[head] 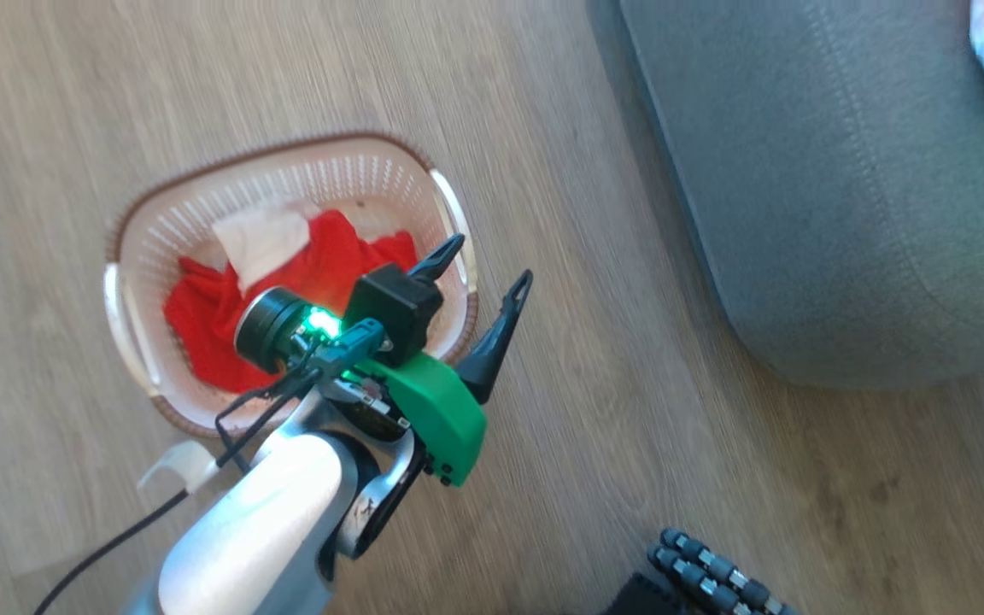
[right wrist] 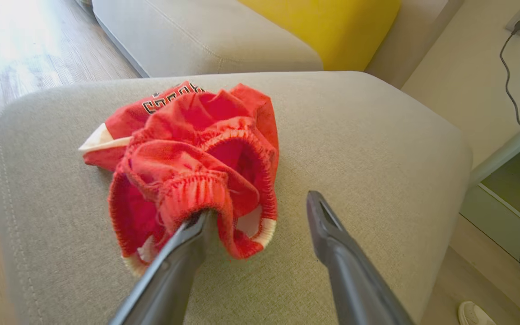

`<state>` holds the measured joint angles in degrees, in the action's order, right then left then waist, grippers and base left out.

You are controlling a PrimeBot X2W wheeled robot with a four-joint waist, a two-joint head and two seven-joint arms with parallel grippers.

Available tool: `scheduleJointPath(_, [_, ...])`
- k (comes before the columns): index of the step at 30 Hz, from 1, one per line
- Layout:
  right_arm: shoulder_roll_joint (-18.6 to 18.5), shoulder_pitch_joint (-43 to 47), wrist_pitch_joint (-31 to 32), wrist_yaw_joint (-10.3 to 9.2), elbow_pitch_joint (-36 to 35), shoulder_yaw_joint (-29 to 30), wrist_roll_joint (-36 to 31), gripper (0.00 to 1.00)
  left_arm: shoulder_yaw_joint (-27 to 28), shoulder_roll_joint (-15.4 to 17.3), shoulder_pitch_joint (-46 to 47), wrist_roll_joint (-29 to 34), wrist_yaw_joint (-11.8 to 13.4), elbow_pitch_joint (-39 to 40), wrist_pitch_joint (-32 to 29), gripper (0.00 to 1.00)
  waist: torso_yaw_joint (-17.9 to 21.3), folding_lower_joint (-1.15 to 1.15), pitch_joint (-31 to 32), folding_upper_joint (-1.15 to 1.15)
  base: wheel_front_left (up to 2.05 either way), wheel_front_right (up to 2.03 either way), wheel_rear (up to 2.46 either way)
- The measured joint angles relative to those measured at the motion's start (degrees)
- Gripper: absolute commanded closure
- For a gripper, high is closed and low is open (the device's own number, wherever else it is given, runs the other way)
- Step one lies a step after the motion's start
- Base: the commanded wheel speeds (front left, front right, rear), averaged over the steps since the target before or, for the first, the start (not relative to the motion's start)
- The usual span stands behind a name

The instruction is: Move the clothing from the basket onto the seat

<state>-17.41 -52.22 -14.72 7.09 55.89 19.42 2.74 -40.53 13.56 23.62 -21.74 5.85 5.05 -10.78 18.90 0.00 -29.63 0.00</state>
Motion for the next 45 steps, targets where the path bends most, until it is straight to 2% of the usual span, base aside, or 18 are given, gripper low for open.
scheduleJointPath(5, [-0.3,7.5,0.0,0.0,-7.3,-1.8,3.4,0.0,0.6,-1.0,-1.7,-1.7,0.0,-2.8,3.0,0.0,-1.5,0.0,4.4,0.0,0.0,0.0,0.0])
scheduleJointPath(12, [0.0,18.8,2.7,0.0,-20.9,-3.3,4.5,0.0,1.6,-2.4,-5.1,-4.2,0.3,-5.9,7.0,0.0,-5.3,0.0,10.1,0.0,0.0,0.0,0.0])
scheduleJointPath(19, [3.9,30.5,5.0,0.0,-36.9,-3.0,5.3,0.0,4.4,-2.8,-7.3,-5.9,1.3,-8.4,10.7,0.0,-11.0,0.0,14.6,0.0,0.0,0.0,0.0])
scheduleJointPath(25, [8.5,40.2,5.6,0.0,-46.9,-6.8,5.4,0.0,8.0,-0.4,-8.9,-6.5,3.0,-10.5,14.1,0.0,-15.8,0.0,17.7,0.0,0.0,0.0,0.0])
scheduleJointPath(32, [10.9,46.5,4.5,0.0,-50.3,-11.0,3.4,0.0,11.4,2.0,-11.3,-6.5,4.2,-14.1,17.8,0.0,-18.6,0.0,21.0,0.0,0.0,0.0,0.0])
scheduleJointPath(39, [12.3,51.0,2.3,0.0,-49.2,-13.7,2.2,0.0,12.2,2.9,-13.2,-6.5,4.2,-17.0,21.3,0.0,-19.3,0.0,23.7,0.0,0.0,0.0,0.0])
scheduleJointPath(45, [13.8,53.9,1.2,0.0,-47.4,-15.7,1.3,0.0,15.0,4.2,-15.8,-7.1,3.7,-22.0,23.9,0.0,-18.3,0.0,25.3,0.0,0.0,0.0,0.0])
